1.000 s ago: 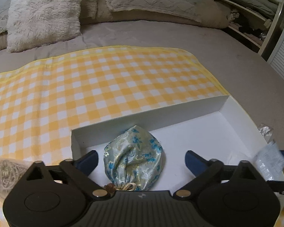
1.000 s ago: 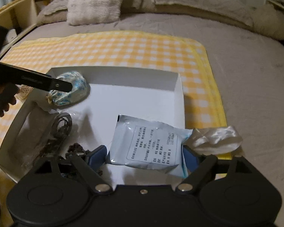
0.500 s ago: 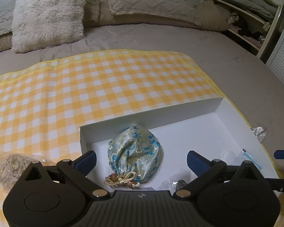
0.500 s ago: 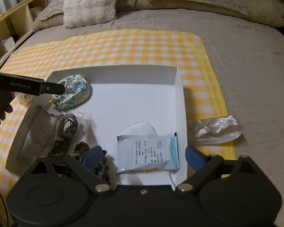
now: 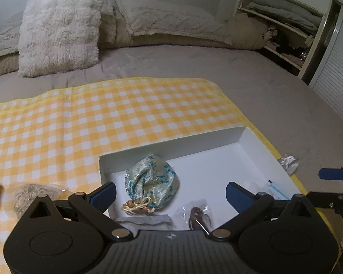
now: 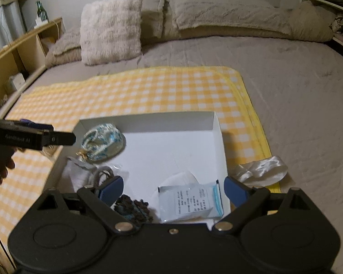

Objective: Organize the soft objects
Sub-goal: 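Move both grippers back toward the tissue pack and bagged rubber bands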

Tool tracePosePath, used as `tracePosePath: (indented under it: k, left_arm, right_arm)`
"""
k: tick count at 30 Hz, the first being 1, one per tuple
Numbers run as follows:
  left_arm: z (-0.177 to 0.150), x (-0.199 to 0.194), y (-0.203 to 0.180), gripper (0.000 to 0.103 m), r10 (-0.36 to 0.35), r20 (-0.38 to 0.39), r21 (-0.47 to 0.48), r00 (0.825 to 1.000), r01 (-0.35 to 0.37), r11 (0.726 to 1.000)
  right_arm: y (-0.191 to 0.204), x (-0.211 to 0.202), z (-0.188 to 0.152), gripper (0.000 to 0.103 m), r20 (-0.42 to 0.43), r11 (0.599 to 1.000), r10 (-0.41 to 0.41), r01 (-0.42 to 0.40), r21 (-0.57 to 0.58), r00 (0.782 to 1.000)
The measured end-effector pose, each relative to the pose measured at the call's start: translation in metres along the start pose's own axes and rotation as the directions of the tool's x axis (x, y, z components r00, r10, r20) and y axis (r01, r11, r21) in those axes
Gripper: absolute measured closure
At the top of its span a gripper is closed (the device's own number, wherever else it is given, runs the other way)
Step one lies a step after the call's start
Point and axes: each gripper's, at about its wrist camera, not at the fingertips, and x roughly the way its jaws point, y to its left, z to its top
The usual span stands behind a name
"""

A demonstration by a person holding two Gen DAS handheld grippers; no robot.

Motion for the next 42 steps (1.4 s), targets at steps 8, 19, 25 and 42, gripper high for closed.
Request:
tracePosePath:
  k: [8,19,25,42]
  left_arm:
    - [-0.009,-0.031,-0.01,0.002,0.011,0.03,0.011,0.999,-0.011,1.0]
    - [-0.023,-0.064,-0.011,0.0,0.044,0.065,0.01,0.997,-0.045,0.999]
    - [-0.029,-0.074,-0.006,0.0,0.086,0.072,-0.014,0.994,-0.086,0.996]
    - [-0.04,-0.105,0.056,0.0,0.172,0.106,-0.118,0.979,-0.159,0.98]
  right_arm:
    - [0.006,-0.018,-0.002,0.007,0.053,1.0,-0.002,0.001,0.007,0.999]
    - [0.017,-0.038,-0.005,0.001,0.117,1.0,-0.005,0.004,0.012,0.993]
    - [0.03,-0.043,-0.004,0.0,0.147,1.0,-0.002,0.003,-0.004,0.989]
    - [0.086,-0.029,0.015,0.0,0.168,0.998,0.045,-0.036,-0.056,0.985]
